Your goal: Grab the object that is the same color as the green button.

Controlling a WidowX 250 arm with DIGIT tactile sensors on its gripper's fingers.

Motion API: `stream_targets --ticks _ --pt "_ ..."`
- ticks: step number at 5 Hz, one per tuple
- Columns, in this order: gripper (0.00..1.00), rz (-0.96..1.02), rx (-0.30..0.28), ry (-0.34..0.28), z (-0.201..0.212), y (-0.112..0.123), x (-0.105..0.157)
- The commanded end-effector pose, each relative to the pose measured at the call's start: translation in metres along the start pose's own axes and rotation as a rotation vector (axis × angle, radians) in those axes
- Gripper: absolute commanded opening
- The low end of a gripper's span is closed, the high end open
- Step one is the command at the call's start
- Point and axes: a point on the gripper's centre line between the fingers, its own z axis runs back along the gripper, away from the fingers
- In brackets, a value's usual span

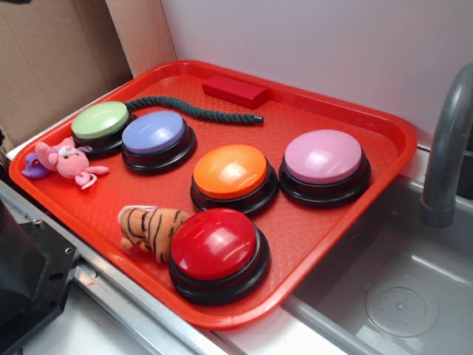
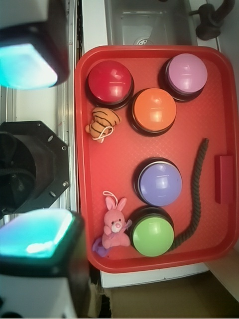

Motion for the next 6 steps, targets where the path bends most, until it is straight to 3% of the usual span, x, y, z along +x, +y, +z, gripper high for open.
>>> stream_targets --ticks 1,2,3,4,6 --pt "1.00 0.000 0.000 0.000 0.000 0.000 0.000" --pt "1.00 0.119 -0.007 -0.045 -0.009 0.015 0.013" --pt "1.00 0.247 -0.002 -0.022 -0.029 0.033 0.031" --pt "1.00 0.430 0.019 -0.061 -0.048 0.058 0.049" --pt "1.00 0.734 0.129 -0.087 -0.089 0.095 0.090"
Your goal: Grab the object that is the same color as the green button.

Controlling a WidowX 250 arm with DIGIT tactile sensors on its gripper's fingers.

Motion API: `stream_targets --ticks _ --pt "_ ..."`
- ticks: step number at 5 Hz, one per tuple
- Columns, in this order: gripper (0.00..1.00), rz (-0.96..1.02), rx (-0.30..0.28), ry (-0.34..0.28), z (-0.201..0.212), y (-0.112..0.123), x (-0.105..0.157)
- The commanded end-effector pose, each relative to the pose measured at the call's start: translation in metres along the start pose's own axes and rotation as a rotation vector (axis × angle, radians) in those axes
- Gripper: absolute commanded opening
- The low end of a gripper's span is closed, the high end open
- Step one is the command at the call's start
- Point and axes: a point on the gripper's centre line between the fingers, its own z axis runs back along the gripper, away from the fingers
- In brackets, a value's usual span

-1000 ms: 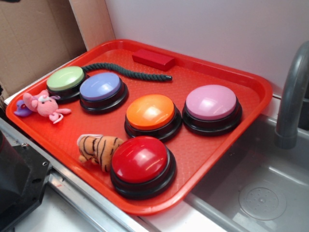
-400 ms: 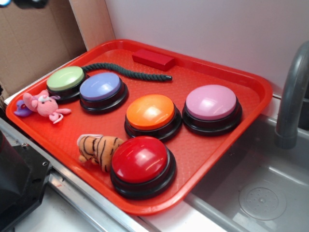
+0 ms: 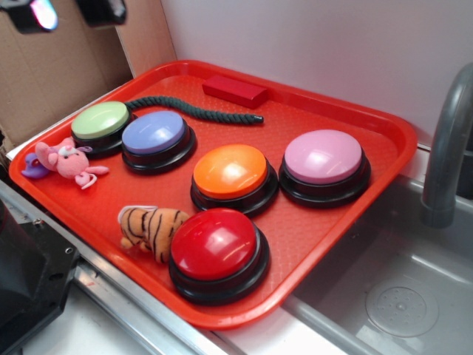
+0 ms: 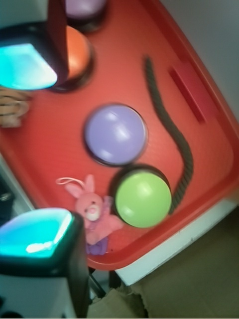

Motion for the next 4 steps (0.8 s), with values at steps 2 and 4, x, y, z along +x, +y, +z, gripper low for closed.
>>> stream_targets --ticks 2,4 --pt "1.00 0.285 0.041 -0.067 -0.066 0.010 0.063" --pt "1.00 0.288 0.071 -0.066 -0.101 0.000 0.086"
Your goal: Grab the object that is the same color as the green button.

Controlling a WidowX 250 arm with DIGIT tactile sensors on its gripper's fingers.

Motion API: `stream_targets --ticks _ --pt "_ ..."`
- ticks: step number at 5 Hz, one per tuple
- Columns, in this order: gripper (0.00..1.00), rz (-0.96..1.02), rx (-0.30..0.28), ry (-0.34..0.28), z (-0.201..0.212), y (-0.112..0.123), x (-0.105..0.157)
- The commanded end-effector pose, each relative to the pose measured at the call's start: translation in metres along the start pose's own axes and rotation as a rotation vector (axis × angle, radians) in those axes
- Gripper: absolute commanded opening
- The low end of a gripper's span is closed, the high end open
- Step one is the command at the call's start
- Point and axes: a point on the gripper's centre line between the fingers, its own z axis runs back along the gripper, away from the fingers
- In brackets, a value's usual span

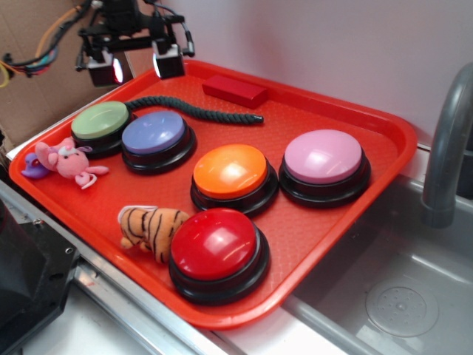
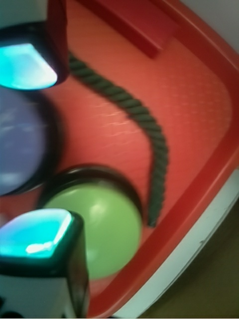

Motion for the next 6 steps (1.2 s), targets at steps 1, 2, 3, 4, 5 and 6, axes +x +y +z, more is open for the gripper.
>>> stream_targets --ticks 1,2,3,4,5,6 --pt "1.00 -0.024 -0.078 -0.063 -0.004 -0.017 0.019" --pt "1.00 -0.034 -0.086 -0.047 -0.011 -0.028 0.018" --pt "1.00 -0.035 -0.085 -0.045 -0.019 -0.035 0.018" --pt "1.00 -0.057 -0.110 -0.051 -0.024 -0.043 0.017" --pt "1.00 -0.067 -0.116 -0.051 -0.029 -0.046 0.014" --pt "1.00 -0.081 -0.146 -0.077 -0.035 -0.044 0.011"
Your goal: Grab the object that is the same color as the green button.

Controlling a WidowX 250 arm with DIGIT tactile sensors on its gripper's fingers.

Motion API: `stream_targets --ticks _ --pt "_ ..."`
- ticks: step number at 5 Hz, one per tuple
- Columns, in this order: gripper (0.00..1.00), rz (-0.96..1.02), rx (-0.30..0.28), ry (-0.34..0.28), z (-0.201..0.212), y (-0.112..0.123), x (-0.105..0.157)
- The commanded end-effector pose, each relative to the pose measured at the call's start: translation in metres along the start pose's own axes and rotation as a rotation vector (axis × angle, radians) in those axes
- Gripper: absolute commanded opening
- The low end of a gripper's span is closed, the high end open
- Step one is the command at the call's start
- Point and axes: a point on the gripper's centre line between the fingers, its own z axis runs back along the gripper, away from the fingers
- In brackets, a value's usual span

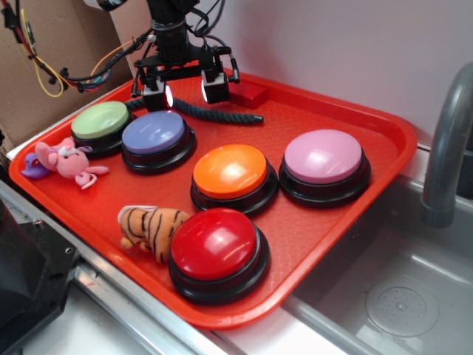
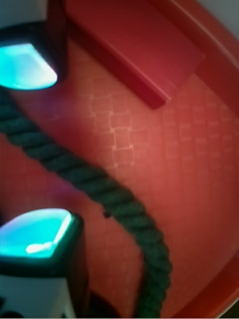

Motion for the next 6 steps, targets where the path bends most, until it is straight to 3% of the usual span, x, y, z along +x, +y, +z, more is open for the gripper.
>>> stream_targets --ticks 1,2,3,4,5,6 --pt "0.80 -0.013 -0.039 -0.055 -0.001 0.007 0.004" --pt "0.19 -0.018 -0.056 -0.049 -0.007 0.009 0.002" --pt "0.06 -0.030 -0.063 -0.045 -0.010 0.009 -0.001" --pt "0.02 -0.074 -0.086 -0.042 -0.004 0.010 -0.001" --pt "0.00 -0.139 -0.088 0.006 0.012 0.015 0.000" --pt "0.00 -0.214 -0.036 -0.032 0.042 0.017 -0.003"
